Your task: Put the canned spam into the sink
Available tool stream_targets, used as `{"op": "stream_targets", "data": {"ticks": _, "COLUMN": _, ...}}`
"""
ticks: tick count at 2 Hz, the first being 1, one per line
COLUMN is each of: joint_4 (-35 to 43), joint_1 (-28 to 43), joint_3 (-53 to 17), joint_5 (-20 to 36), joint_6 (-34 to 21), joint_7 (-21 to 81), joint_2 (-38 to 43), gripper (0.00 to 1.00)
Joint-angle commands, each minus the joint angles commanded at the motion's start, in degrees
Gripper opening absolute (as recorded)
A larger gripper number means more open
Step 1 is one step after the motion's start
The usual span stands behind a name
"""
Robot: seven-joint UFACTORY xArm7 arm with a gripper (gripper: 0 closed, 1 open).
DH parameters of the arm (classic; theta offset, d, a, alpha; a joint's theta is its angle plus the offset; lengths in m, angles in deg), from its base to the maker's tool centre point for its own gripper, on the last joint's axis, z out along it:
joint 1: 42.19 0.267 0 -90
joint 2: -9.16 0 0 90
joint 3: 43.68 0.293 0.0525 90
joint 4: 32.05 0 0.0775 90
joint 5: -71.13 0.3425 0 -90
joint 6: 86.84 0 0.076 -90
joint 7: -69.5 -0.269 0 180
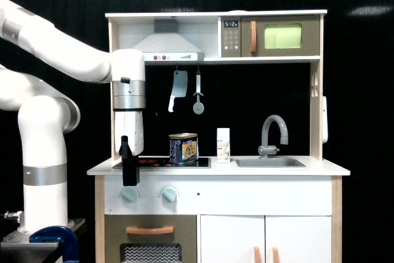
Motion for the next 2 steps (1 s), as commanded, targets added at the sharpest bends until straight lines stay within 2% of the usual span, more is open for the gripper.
{"op": "stream_targets", "data": {"ticks": 1, "joint_4": -1.0, "joint_1": 1.1, "joint_3": -0.8, "joint_5": -0.1, "joint_6": 0.2, "joint_7": 2.4, "joint_2": -2.7, "gripper": 1.0}}
{"op": "stream_targets", "data": {"ticks": 2, "joint_4": 4.8, "joint_1": 4.1, "joint_3": -2.0, "joint_5": -2.8, "joint_6": 1.6, "joint_7": 10.9, "joint_2": 4.3, "gripper": 1.0}}
